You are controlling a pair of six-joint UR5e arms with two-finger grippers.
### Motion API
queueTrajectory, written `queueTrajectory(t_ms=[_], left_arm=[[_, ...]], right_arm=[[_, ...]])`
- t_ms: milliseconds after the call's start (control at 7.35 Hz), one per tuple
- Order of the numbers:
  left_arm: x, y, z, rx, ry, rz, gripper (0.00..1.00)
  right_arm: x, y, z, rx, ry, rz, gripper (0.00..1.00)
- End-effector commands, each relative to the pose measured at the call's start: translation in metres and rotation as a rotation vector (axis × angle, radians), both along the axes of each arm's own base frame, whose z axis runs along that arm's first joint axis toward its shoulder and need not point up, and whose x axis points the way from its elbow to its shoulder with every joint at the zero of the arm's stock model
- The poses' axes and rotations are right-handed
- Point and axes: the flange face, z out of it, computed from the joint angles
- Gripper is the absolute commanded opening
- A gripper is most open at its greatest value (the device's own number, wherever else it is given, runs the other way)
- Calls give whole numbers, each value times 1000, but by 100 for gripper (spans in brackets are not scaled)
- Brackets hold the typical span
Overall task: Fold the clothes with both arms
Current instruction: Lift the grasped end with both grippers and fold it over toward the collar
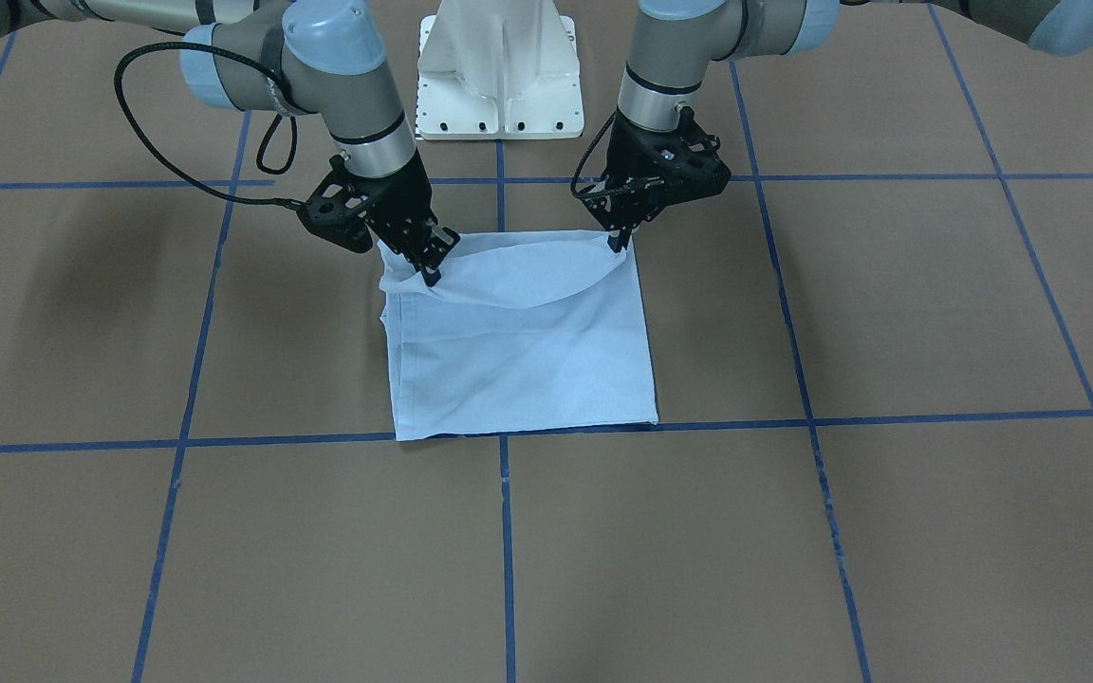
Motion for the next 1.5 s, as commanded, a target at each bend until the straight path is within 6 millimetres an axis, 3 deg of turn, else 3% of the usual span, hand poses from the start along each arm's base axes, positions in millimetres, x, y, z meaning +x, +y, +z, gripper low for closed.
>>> queueTrajectory(t_ms=[0, 136, 544, 680, 816, 952, 1088, 1224, 1360], left_arm=[[20, -30, 22, 3, -26, -19, 0], [23, -35, 26, 18, -21, -17, 0], [29, -74, 34, 12, -35, -61, 0], [32, -91, 37, 29, -41, -66, 0], [30, -126, 50, 56, -50, -86, 0], [10, -180, 59, 97, -71, -127, 44], [1, -215, 76, 216, -124, -84, 99], [-26, -246, 90, 244, -165, -102, 100], [-35, -257, 84, 267, -175, -100, 100]], right_arm=[[-16, -40, 1, 11, -13, 34, 0], [-24, -50, 13, 18, -29, 41, 0], [-28, -65, 18, 7, -16, 51, 0], [-31, -87, 7, 2, -14, 71, 0], [-39, -121, 7, -11, -1, 95, 0], [-40, -159, 15, -4, -17, 120, 98], [-31, -192, 36, 14, -11, 146, 100], [-6, -216, 40, 41, 5, 157, 100], [3, -224, 42, 29, 1, 154, 100]])
